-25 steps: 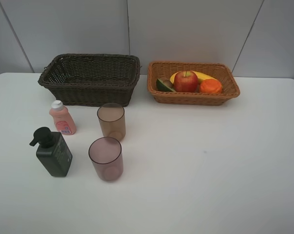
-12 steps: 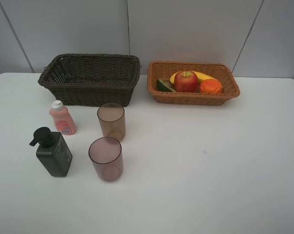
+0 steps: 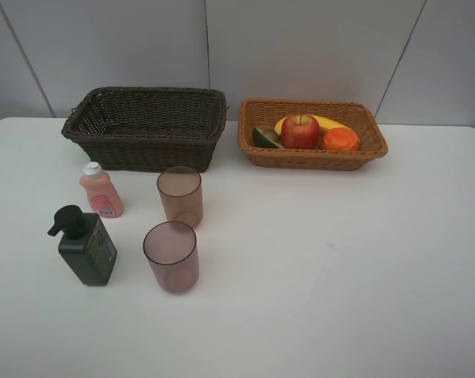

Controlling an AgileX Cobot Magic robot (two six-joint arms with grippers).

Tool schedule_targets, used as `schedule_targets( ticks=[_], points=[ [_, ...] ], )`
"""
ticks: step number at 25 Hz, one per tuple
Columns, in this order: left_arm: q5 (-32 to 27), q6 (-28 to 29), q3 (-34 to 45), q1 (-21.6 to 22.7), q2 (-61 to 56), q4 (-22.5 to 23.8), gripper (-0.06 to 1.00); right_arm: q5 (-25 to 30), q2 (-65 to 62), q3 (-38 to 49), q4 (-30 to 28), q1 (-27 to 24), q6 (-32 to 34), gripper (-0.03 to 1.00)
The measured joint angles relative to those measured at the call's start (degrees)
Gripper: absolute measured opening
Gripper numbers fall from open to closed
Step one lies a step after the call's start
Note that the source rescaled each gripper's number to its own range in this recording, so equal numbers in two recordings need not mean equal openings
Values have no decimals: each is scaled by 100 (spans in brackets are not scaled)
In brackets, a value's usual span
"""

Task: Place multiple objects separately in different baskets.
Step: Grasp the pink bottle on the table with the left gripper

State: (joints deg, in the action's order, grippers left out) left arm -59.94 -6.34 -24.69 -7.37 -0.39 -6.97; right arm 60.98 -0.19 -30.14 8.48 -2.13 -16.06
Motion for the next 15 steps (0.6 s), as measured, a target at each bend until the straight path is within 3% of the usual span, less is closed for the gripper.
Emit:
schedule_targets(
  ticks=[7,15],
  points=[
    [418,12,-236,0,170,-13,98,0,0,0,-5,0,0,98],
    [757,12,-1020,0,1781,-13,98,-5,0,0,-5,0,0,98]
  ],
)
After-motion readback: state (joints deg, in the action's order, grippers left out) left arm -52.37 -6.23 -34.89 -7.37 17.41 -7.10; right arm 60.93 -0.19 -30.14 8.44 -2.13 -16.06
